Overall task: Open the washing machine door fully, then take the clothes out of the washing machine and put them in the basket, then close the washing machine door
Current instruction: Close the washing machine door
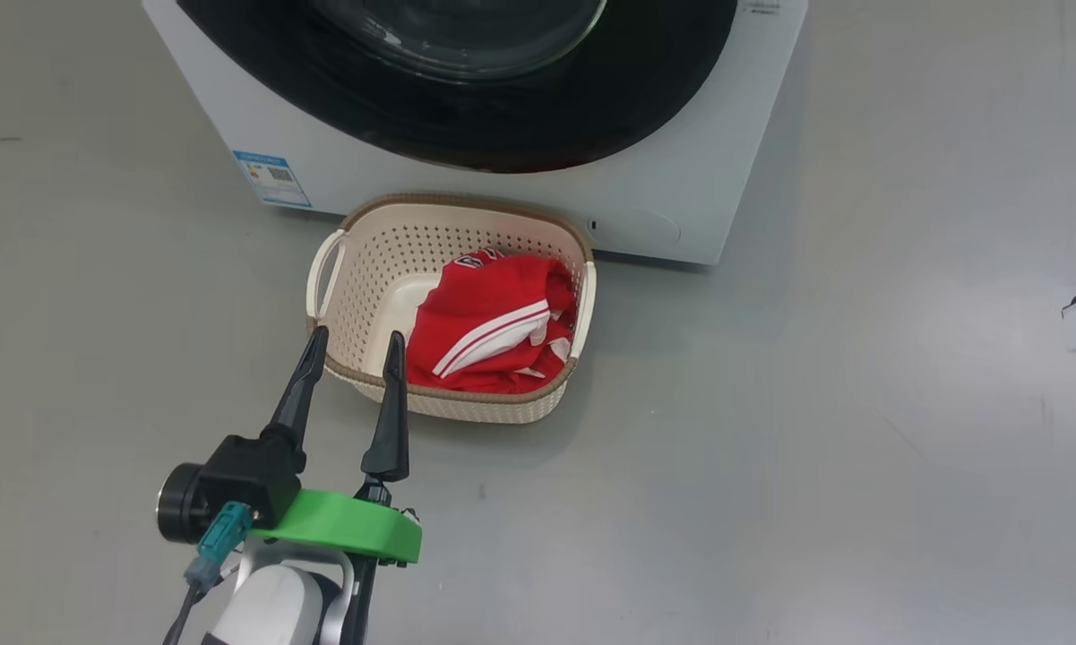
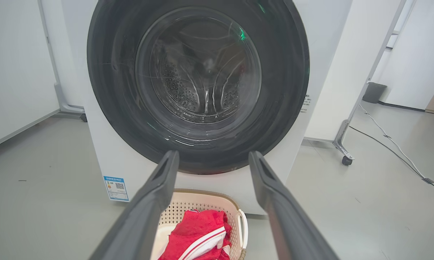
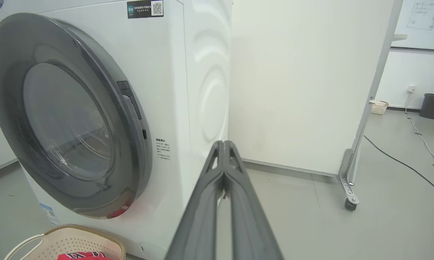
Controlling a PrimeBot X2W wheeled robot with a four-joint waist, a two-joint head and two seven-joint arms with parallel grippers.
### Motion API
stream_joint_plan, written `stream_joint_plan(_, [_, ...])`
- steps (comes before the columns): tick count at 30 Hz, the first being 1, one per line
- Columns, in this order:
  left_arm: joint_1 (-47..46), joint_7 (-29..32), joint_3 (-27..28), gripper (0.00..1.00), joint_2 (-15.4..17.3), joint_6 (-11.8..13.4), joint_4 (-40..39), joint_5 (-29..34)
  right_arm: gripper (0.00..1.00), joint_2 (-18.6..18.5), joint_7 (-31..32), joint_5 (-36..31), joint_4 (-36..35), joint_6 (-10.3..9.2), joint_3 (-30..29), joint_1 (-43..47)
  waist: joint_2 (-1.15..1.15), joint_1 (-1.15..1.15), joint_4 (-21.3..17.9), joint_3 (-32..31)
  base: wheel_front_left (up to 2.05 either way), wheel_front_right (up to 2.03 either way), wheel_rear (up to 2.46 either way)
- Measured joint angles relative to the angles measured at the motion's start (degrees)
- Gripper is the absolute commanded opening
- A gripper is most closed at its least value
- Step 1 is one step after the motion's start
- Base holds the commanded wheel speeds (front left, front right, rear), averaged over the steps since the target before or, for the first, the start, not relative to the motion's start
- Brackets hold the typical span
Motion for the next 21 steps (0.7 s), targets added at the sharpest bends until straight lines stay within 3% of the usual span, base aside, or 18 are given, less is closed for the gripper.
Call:
stream_joint_plan(16, [2.8,0.0,1.7,1.0,0.1,-2.1,0.3,0.0,0.0,4.7,0.0,-0.1,-5.3,-1.56,-7.8,15.7,0.0,0.0,-3.9,-5.7,0.0,0.0,0.0])
stream_joint_plan(17, [3.1,0.0,1.8,1.0,0.1,-2.5,0.2,0.0,0.39,5.3,0.0,-0.4,-6.4,-1.56,-8.6,17.5,0.0,0.0,-4.1,-6.0,0.0,0.0,0.0])
stream_joint_plan(18, [3.1,0.0,1.9,1.0,0.1,-2.5,0.2,0.0,1.0,5.7,0.0,-0.5,-6.9,-1.55,-9.2,18.1,0.0,0.0,-4.2,-6.0,0.0,0.0,0.0])
stream_joint_plan(21, [3.2,0.0,2.1,1.0,0.2,-2.5,0.2,0.0,1.0,6.9,0.0,-1.1,-8.6,-1.48,-10.3,19.7,0.0,0.0,-4.3,-6.0,0.0,0.0,0.0])
